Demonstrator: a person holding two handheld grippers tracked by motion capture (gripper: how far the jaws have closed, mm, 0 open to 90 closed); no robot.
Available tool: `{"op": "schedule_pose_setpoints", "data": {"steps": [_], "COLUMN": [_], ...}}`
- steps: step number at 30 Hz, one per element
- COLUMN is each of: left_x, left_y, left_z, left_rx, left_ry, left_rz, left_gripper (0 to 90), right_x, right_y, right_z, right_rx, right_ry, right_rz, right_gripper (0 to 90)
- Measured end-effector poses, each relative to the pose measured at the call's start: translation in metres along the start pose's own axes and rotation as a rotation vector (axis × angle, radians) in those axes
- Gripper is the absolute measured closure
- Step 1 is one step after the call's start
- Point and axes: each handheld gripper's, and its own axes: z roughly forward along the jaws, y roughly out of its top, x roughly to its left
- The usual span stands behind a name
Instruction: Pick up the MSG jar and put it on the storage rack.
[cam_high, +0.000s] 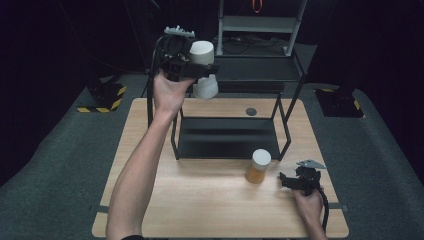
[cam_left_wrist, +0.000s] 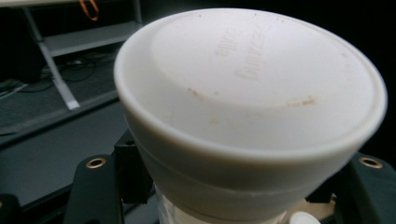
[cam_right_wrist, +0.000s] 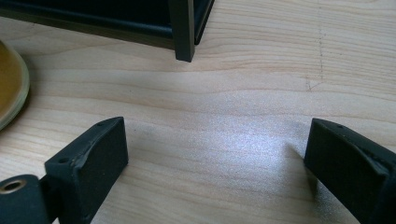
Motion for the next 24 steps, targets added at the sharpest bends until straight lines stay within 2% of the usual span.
{"op": "schedule_pose_setpoints", "data": {"steps": [2,3,7,8,11,14,19,24], "left_x": [0.0,0.0,-0.001,-0.001,-0.004,-0.002,0.001,0.004], "left_y": [0.002,0.007,0.012,0.012,0.019,0.019,0.02,0.022], "left_z": [0.001,0.002,0.008,0.008,0.018,0.028,0.041,0.051], "left_rx": [-0.003,-0.01,-0.031,-0.031,-0.019,-0.018,0.001,0.026], "left_ry": [0.013,0.036,0.085,0.085,0.151,0.186,0.222,0.232], "left_rz": [-0.001,-0.006,-0.022,-0.022,-0.012,-0.02,-0.031,-0.033], "left_gripper": [34.9,34.9,35.0,35.0,35.0,35.0,35.0,34.9], "right_x": [0.0,0.0,0.0,0.0,0.0,0.0,0.0,0.0], "right_y": [0.0,0.0,0.0,0.0,0.0,0.0,0.0,0.0], "right_z": [0.0,0.0,0.0,0.0,0.0,0.0,0.0,0.0], "right_rx": [0.0,0.0,0.0,0.0,0.0,0.0,0.0,-0.001], "right_ry": [0.0,0.0,0.0,0.0,0.0,0.0,0.0,0.003], "right_rz": [0.0,0.001,0.001,0.001,0.001,0.001,0.0,0.0], "right_gripper": [5.4,5.5,5.5,5.5,5.5,5.5,5.5,5.8]}}
